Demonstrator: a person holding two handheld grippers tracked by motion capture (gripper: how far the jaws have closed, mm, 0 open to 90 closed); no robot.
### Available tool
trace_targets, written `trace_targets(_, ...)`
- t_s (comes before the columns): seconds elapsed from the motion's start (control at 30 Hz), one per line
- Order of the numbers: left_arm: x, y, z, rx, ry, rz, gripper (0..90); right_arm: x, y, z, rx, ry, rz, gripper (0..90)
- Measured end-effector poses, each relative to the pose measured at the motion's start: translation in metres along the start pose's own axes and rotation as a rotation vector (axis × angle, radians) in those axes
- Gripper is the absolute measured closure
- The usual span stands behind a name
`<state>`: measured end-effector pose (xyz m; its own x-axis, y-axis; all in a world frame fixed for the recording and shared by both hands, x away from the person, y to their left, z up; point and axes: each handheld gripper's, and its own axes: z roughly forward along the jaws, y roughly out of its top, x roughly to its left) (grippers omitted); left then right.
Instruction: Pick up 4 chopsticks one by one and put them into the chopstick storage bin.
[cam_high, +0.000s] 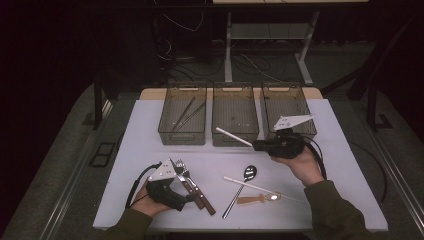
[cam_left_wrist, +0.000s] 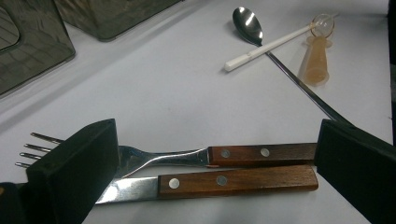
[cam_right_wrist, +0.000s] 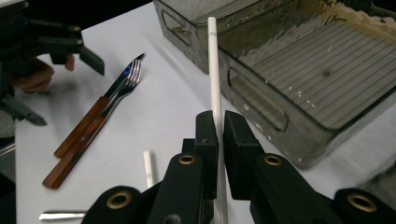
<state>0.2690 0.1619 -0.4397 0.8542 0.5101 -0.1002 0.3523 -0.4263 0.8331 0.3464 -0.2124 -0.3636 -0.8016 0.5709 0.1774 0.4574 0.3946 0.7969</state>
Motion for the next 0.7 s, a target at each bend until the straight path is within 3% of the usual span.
trace_targets(0.3,0.0,0.0,0.0,-0.006,-0.002,-0.015,0.0,-0.001,0.024,0.017,0.007,-0.023,0.027,85.1)
trace_targets(0.7,-0.001,0.001,-0.001,-0.006,-0.008,-0.004,0.0,-0.004,0.054,0.039,0.001,-0.044,0.057,85.0)
